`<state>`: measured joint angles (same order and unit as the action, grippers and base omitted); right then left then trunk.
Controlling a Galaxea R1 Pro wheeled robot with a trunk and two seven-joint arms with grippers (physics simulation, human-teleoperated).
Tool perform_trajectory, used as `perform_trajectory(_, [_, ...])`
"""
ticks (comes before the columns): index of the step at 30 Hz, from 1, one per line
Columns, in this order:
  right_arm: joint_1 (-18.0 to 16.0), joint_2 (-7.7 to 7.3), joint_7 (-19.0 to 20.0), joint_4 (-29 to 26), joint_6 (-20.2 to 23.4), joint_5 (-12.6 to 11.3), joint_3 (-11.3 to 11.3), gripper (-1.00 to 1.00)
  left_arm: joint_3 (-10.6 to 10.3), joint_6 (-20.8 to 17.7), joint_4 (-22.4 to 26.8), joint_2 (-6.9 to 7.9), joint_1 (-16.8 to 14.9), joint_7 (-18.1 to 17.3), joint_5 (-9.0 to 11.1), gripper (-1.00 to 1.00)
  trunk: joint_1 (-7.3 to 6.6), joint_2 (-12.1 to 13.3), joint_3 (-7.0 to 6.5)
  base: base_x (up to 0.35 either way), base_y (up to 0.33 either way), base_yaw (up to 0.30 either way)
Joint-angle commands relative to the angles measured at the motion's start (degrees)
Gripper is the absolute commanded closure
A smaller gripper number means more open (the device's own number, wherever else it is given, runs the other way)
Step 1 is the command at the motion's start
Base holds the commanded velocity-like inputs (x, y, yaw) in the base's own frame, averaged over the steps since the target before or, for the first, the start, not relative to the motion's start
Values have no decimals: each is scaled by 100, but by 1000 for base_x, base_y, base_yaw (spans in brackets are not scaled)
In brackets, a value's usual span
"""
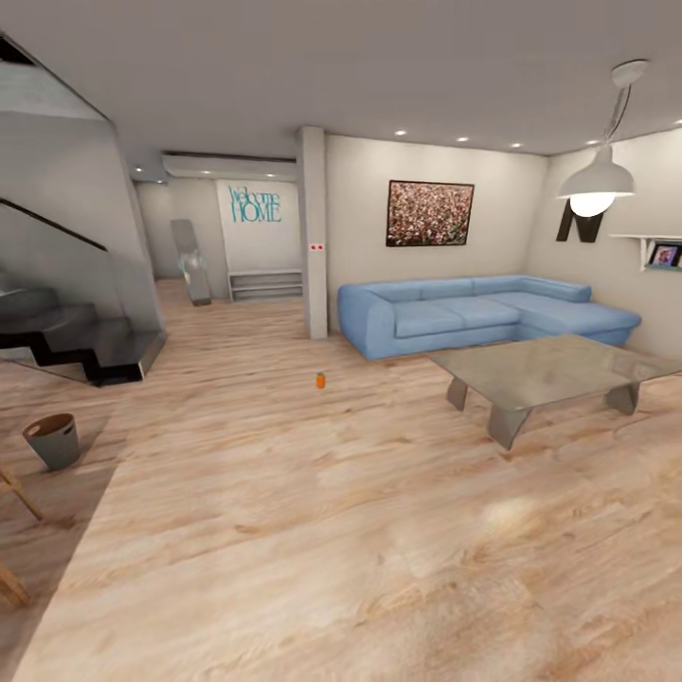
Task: Put the three can of soda from the living room inside the tash can in the kitchen.
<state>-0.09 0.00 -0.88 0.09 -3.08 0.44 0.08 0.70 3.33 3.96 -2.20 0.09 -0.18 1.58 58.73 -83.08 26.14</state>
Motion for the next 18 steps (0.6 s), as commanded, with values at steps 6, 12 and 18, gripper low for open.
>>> perform_trajectory(6, [0,0,0,0,0,0,1,-100,0,-4,0,0,0,0,0,-100,0,0,0,335,-77,216])
perform_trajectory(12, [0,1,0,0,0,0,1,-100,0,-7,0,0,0,0,8,-100,0,0,0,335,-76,207])
perform_trajectory(18, [0,0,0,0,0,0,0,-100,0,-8,0,0,0,0,56,-100,0,0,0,335,-75,175])
